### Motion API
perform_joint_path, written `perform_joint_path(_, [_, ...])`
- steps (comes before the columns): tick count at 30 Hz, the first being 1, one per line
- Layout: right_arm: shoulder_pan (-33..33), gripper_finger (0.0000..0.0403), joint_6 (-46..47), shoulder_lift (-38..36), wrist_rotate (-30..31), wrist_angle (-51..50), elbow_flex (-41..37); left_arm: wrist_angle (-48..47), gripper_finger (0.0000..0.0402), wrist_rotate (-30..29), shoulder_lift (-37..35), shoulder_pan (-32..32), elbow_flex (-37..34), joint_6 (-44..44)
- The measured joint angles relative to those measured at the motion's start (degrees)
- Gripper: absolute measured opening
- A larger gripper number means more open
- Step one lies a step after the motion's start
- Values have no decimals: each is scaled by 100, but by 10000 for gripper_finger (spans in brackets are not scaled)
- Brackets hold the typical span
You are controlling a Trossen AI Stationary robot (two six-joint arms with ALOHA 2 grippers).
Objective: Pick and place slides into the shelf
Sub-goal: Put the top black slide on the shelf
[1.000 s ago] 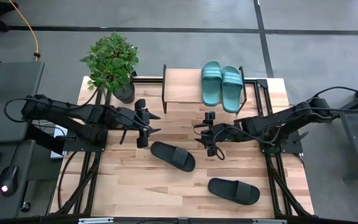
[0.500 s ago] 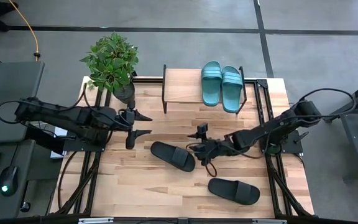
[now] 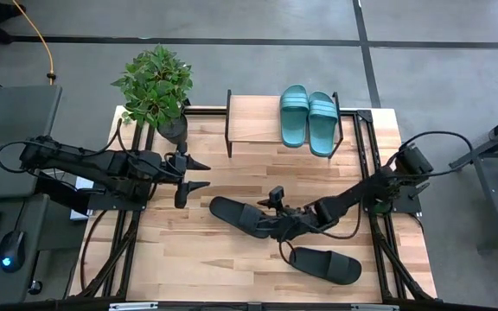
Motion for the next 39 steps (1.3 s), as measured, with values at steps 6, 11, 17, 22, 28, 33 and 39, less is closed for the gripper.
perform_joint_path(6, [190, 238, 304, 187, -2, 279, 0, 1, 209, -2, 0, -2, -8, -120])
perform_joint_path(11, [379, 238, 341, 376, 218, 323, 0, 1, 209, -4, 0, -2, -8, -154])
perform_joint_path(17, [525, 238, 361, 441, 637, 323, 0, 3, 209, -41, 0, -2, -10, -153])
perform_joint_path(22, [534, 238, 331, 468, 727, 324, 0, 3, 209, -50, 0, -2, -10, -150])
perform_joint_path(28, [439, 238, 232, 784, 709, 314, 0, -26, 209, -50, 2, -2, -10, -148])
perform_joint_path(33, [327, 238, 220, 1076, 659, 394, 0, -34, 209, -49, 2, -2, -10, -146])
perform_joint_path(39, [173, 238, 247, 1274, 626, 695, 0, -34, 209, -50, 2, -2, -8, -146])
